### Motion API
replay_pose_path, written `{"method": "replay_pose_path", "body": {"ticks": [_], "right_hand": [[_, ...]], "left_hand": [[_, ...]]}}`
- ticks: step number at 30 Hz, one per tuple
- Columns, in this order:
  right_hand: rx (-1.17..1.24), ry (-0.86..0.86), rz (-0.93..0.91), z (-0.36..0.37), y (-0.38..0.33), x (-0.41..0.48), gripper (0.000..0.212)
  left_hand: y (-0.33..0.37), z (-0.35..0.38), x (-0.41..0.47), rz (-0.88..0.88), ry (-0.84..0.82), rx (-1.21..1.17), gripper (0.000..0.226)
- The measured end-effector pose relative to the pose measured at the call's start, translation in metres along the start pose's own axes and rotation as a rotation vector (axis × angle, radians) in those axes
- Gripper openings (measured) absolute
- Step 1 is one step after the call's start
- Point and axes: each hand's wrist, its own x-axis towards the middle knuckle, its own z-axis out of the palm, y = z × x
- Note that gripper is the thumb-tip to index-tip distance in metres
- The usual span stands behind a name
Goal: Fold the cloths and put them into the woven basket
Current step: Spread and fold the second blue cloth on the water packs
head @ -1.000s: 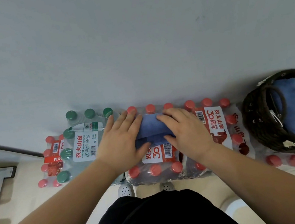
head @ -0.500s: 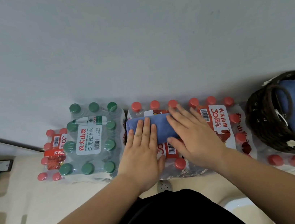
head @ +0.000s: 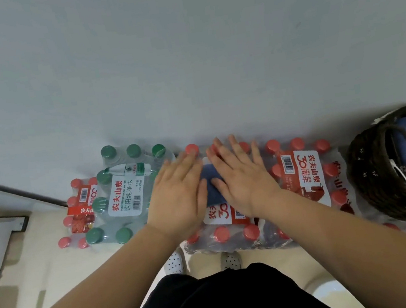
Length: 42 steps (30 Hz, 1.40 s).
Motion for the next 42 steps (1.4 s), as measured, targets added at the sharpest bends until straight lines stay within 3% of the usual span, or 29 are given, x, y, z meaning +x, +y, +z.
{"method": "replay_pose_path", "body": {"ticks": [3, 7, 11, 23, 32, 35, 40, 42], "right_hand": [[-0.004, -0.022, -0.032, -0.002, 0.002, 0.002, 0.07], [0.037, -0.066, -0.065, -0.007, 0.021, 0.007, 0.076], [0.069, -0.054, -0.073, -0.004, 0.034, 0.005, 0.082], [0.175, 0.074, 0.086, 0.008, 0.027, 0.0, 0.07], [0.157, 0.165, 0.059, 0.006, 0.03, -0.025, 0.063], [0.205, 0.205, 0.047, -0.005, 0.024, -0.028, 0.044], [0.387, 0.098, 0.215, -0.029, 0.007, -0.04, 0.038], [0.476, 0.172, 0.244, -0.036, 0.004, -0.046, 0.039]], "left_hand": [[0.009, 0.006, 0.029, -0.146, -0.127, -0.011, 0.071], [0.008, 0.033, 0.033, -0.195, -0.263, 0.067, 0.08], [0.004, 0.045, 0.024, -0.199, -0.236, 0.102, 0.08], [-0.004, 0.052, 0.024, -0.195, -0.185, 0.035, 0.076], [-0.014, 0.037, 0.02, 0.006, -0.25, 0.089, 0.078], [-0.017, 0.031, 0.019, 0.096, -0.257, 0.116, 0.072], [-0.022, 0.006, 0.031, 0.236, -0.256, 0.07, 0.051], [-0.02, -0.005, 0.039, 0.281, -0.264, 0.036, 0.046]]}}
